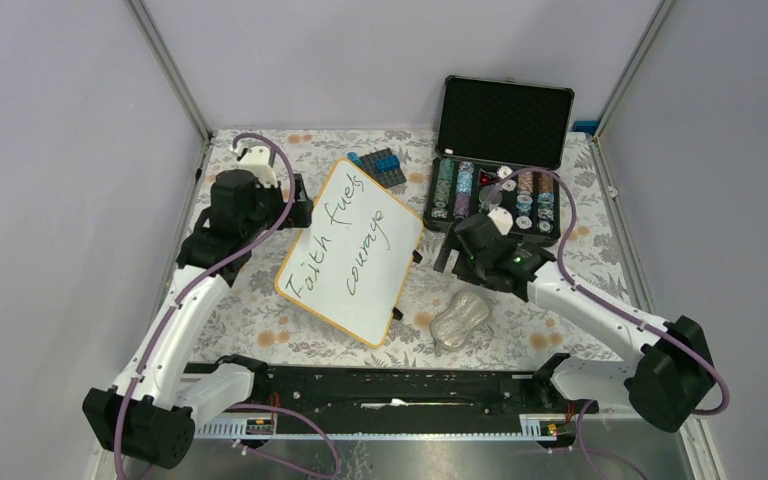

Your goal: Erase the whiteboard

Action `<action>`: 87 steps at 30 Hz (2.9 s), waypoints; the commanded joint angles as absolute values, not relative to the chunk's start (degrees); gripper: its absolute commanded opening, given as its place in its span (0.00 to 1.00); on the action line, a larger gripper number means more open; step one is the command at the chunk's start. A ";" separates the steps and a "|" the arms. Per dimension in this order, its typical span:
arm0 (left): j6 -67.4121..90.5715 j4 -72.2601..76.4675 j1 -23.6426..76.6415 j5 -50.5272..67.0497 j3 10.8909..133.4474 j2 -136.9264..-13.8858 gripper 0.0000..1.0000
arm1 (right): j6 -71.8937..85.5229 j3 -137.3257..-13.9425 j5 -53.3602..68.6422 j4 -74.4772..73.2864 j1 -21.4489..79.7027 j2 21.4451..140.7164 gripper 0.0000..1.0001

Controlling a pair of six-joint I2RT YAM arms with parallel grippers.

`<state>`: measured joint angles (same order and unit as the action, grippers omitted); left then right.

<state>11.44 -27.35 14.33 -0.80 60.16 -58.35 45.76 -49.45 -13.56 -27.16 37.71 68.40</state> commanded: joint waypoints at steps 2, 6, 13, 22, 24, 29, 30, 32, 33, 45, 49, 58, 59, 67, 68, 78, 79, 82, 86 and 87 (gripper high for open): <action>11.06 -24.42 14.06 -0.27 59.46 -58.49 0.99 | 67.85 -47.68 -20.87 -32.90 43.08 72.02 1.00; 11.49 -22.75 14.06 1.18 58.04 -57.41 0.99 | 74.21 -44.06 -22.02 -33.15 45.12 72.74 1.00; 11.95 -21.55 14.01 2.59 56.87 -56.26 0.99 | 75.42 -42.85 -24.16 -31.96 46.71 75.10 1.00; 12.30 -21.02 13.97 3.63 56.17 -55.64 0.99 | 82.43 -44.45 -27.47 -33.34 51.63 84.05 0.96; 12.38 -20.82 13.96 3.92 56.08 -55.63 0.99 | 82.29 -46.15 -28.05 -33.74 52.43 87.29 0.94; 12.39 -20.84 13.93 3.92 55.84 -55.44 0.99 | 83.12 -47.99 -28.12 -34.28 52.99 93.94 0.79; 12.39 -20.82 13.95 3.87 55.69 -55.37 0.99 | 83.03 -47.93 -28.27 -34.28 53.00 94.81 0.72; 12.47 -20.77 13.97 4.03 55.57 -55.20 0.99 | 82.84 -47.68 -28.74 -34.59 52.95 96.11 0.62; 12.44 -20.75 13.93 4.06 55.47 -55.17 0.99 | 82.75 -47.59 -29.07 -34.89 52.99 96.50 0.56; 13.23 -20.50 13.89 4.51 55.22 -55.94 0.99 | 61.05 -46.04 -34.43 -27.58 53.00 84.56 0.03; 14.20 -20.04 13.81 6.91 55.26 -56.95 0.99 | 40.46 -39.77 -26.63 -9.86 52.96 75.61 0.04; 15.05 -19.81 13.10 11.43 55.21 -58.76 0.86 | 26.77 -36.90 -13.89 8.42 53.00 68.57 0.00; 15.32 -20.07 13.14 11.41 55.35 -58.98 0.84 | 26.52 -38.64 -13.47 7.61 53.00 69.76 0.00; 14.83 -25.13 13.18 10.95 55.64 -59.01 0.69 | 21.79 -42.81 -13.52 11.21 52.36 73.33 0.00; 14.51 -25.26 13.18 10.34 55.04 -58.69 0.67 | 20.99 -43.81 -13.14 11.24 51.84 74.25 0.00; 12.51 -23.45 13.25 10.15 52.56 -57.83 0.51 | 19.50 -52.02 -0.88 11.74 42.37 81.88 0.00; 12.48 -23.40 13.26 10.30 52.56 -58.11 0.49 | 19.55 -52.56 -1.05 11.85 41.98 82.26 0.00; 12.48 -23.00 13.24 11.37 52.48 -58.64 0.46 | 19.37 -53.83 -1.39 12.50 40.80 83.14 0.00; 12.15 -22.68 13.19 12.27 52.47 -59.06 0.39 | 15.93 -57.75 -4.23 11.67 39.90 86.98 0.00; 12.06 -22.68 13.21 12.16 52.47 -59.07 0.38 | 14.31 -59.28 -5.80 10.80 39.86 88.53 0.00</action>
